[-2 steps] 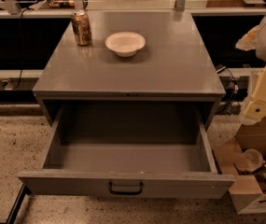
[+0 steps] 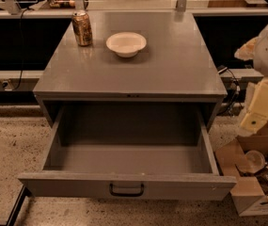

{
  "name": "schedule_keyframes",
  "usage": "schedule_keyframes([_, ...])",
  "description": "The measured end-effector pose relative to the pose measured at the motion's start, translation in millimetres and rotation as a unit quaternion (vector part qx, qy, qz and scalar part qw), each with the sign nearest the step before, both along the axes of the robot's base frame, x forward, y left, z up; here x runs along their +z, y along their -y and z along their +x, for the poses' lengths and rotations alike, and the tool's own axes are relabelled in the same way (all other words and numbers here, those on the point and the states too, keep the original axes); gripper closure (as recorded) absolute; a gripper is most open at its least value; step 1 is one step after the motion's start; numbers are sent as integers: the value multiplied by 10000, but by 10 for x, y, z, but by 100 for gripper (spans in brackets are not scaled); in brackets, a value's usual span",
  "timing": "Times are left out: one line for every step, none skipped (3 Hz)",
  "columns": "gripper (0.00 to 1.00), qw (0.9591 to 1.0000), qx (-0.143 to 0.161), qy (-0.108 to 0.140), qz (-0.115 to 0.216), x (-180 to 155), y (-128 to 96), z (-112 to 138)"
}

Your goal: Close top drawer

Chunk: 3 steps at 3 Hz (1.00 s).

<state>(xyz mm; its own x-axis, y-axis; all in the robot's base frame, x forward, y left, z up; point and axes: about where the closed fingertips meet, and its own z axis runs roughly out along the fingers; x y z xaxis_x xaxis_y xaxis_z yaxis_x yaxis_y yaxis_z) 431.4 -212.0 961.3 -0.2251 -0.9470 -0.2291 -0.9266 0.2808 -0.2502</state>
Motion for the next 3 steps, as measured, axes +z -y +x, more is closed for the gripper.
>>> schedule_keyframes([0,9994,50,-105,334,-465,-129,-157])
schedule_keyframes([1,9951,151,-636,743,-1359,-234,-490])
schedule_keyframes([23,9914,200,-920,907,-1791,-262,-708])
